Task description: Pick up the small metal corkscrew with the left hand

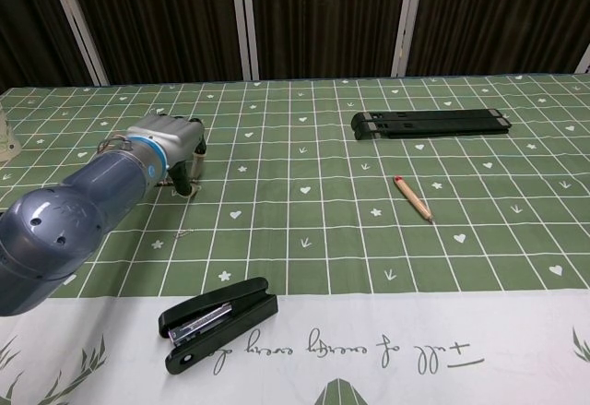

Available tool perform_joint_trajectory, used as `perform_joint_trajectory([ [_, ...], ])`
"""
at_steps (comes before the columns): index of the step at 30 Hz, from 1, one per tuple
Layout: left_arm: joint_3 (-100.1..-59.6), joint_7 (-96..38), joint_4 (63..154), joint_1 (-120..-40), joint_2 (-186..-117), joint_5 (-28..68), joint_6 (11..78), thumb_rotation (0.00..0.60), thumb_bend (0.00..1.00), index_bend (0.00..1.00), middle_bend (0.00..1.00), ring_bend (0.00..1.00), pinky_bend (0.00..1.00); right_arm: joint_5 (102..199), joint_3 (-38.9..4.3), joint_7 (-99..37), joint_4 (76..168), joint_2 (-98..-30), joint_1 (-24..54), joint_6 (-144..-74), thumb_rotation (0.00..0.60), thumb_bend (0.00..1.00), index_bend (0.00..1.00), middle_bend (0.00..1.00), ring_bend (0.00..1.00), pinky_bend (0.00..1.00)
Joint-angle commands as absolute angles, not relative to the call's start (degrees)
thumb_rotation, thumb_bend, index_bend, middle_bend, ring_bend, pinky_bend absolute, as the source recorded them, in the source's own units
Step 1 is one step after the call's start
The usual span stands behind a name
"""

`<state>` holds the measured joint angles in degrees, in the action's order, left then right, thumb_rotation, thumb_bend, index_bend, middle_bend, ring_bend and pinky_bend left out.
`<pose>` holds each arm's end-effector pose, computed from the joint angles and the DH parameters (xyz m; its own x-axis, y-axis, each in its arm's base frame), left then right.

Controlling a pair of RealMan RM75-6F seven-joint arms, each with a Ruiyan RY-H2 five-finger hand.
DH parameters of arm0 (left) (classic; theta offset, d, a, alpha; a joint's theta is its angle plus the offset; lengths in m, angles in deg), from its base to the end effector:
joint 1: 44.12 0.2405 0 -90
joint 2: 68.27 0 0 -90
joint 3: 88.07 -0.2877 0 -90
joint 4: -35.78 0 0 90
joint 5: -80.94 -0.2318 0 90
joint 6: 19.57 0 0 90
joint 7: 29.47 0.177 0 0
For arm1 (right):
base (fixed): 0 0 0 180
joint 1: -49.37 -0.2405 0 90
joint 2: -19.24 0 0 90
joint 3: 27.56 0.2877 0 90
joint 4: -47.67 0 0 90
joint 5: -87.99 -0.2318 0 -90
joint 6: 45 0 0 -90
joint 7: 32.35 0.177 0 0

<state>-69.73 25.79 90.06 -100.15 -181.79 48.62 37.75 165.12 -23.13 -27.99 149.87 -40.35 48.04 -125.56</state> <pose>-0.1497 0.4658 -0.1357 0.6994 0.2607 0.6655 0.7039 -0.0900 -0.7045 -0.3550 -0.1983 0.1625 0.2081 -0.0648 0.9760 -0.9576 0.1899 0.2168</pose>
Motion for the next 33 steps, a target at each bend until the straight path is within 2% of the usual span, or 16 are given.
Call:
perform_joint_trajectory([
  [1,-69.75,25.73,90.23,-99.97,-181.64,48.47,37.66,0.6,0.34,0.53,0.0,0.0,0.0,165.1,-23.1,-28.02,149.87,-40.36,48.02,-125.58,0.6,0.09,0.06,0.0,0.0,0.04],
  [4,-69.9,25.5,90.67,-99.66,-181.46,48.13,37.72,0.6,0.41,0.55,0.0,0.0,0.0,165.05,-23.11,-28.08,149.83,-40.37,48.02,-125.56,0.6,0.09,0.06,0.0,0.0,0.04],
  [7,-70.16,25.38,91.44,-99.37,-181.11,47.71,37.72,0.6,0.42,0.56,0.0,0.0,0.0,164.99,-23.06,-28.16,149.8,-40.39,48.04,-125.66,0.6,0.09,0.06,0.0,0.0,0.04],
  [21,-69.95,24.72,96.64,-98.62,-178.69,46.56,38.98,0.6,0.44,0.59,0.0,0.0,0.0,165.04,-23.04,-28.18,149.72,-40.43,48.14,-125.92,0.6,0.09,0.06,0.0,0.0,0.04],
  [33,-70.25,22.51,108.62,-96.13,-171.74,44.52,42.7,0.6,0.44,0.6,0.0,0.0,0.0,165.34,-23.11,-28.74,149.52,-40.61,48.2,-126.26,0.6,0.09,0.06,0.0,0.0,0.04],
])
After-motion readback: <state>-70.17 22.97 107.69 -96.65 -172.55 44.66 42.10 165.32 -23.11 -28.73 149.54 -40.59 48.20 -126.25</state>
